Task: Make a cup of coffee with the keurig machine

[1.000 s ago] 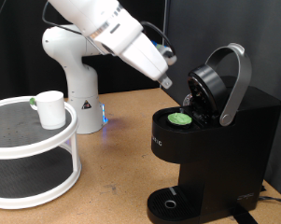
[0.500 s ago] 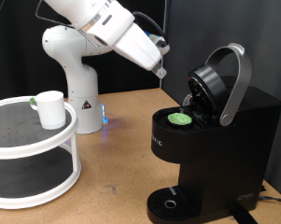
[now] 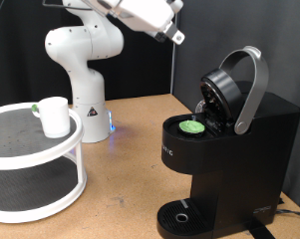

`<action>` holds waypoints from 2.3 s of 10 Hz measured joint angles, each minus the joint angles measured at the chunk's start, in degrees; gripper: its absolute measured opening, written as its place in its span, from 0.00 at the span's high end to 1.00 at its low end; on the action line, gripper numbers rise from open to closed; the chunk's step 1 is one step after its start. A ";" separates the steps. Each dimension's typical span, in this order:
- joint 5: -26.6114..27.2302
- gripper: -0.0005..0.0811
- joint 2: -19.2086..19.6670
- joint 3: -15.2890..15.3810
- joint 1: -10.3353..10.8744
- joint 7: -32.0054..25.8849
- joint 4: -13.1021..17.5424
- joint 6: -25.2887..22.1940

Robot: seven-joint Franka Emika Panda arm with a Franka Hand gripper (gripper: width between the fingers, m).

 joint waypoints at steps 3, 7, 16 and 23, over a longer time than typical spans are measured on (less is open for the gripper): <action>-0.28 0.01 0.46 -0.16 -0.01 2.60 1.64 -3.21; 3.29 0.01 1.07 1.58 1.71 2.19 2.30 -3.14; 10.20 0.01 3.46 5.38 3.80 9.07 6.00 -3.49; 10.15 0.01 4.70 11.41 4.81 13.85 8.39 2.68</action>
